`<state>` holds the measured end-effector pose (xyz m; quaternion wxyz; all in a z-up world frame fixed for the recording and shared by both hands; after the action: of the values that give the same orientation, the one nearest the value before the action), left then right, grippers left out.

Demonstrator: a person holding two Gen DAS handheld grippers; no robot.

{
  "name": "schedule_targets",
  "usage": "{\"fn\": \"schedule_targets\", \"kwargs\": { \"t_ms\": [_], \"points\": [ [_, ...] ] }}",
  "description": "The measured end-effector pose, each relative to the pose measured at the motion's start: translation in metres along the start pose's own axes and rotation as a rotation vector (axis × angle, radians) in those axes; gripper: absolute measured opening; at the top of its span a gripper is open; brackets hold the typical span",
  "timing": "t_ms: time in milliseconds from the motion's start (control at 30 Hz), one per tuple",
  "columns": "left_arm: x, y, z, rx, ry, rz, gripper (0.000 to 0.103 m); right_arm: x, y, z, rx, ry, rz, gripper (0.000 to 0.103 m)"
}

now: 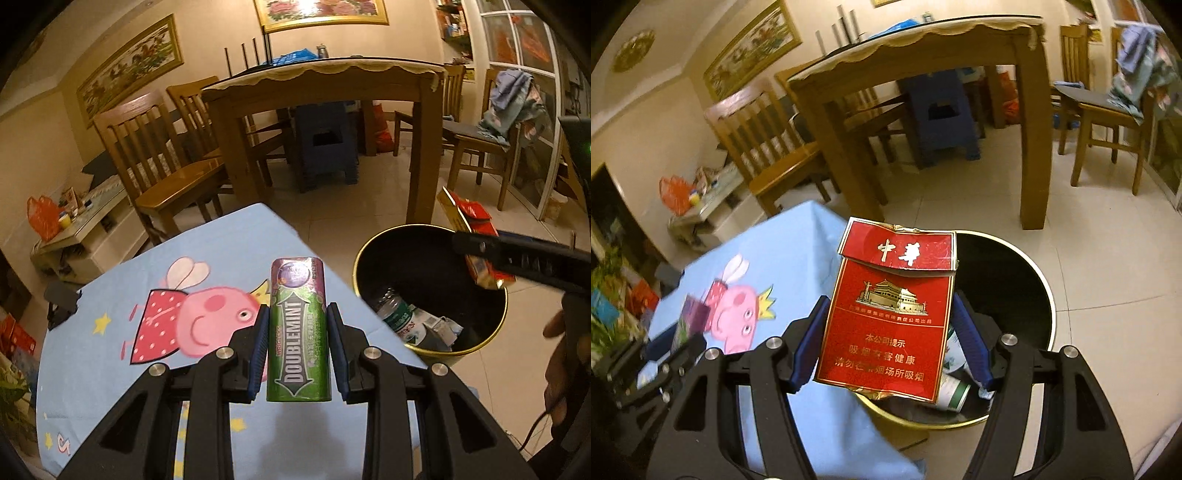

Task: Collect trash
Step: 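Carry the cigarette pack and gum over the bin and release both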

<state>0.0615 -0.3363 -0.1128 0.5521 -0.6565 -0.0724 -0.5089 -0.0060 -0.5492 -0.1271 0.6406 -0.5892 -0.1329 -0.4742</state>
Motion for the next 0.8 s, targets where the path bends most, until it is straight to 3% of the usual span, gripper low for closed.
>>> {"fn": "schedule_targets", "kwargs": {
  "t_ms": [133, 333, 567, 800],
  "points": [
    [0.005, 0.005, -0.016, -0.008, 0.025, 0.005, 0.029, 0.001, 0.012, -0.013, -0.012, 0.024, 0.019, 0.065],
    [0.009, 0.013, -0.038, -0.024, 0.055, 0.01, 0.029, -0.004, 0.037, -0.027, -0.062, 0.055, 0.106, 0.076],
    [0.016, 0.026, -0.062, -0.055, 0.081, 0.024, 0.029, 0.004, 0.009, -0.054, -0.077, 0.131, 0.021, 0.085],
    [0.038, 0.049, -0.096, -0.115, 0.111, 0.035, 0.029, 0.013, -0.033, -0.123, -0.158, 0.321, -0.094, 0.091]
  ]
}}
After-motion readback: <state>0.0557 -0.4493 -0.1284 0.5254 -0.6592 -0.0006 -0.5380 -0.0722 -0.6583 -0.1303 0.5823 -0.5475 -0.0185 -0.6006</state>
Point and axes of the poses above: each gripper's, at about its wrist camera, not at the fingertips, and y roughly the way its jaws point, z to its left, x to its top, the point moved 3 cm from there along y, roughly the way its jaws point, and after that the axes turned 3 degrees about -y, right-handed, at the moved point
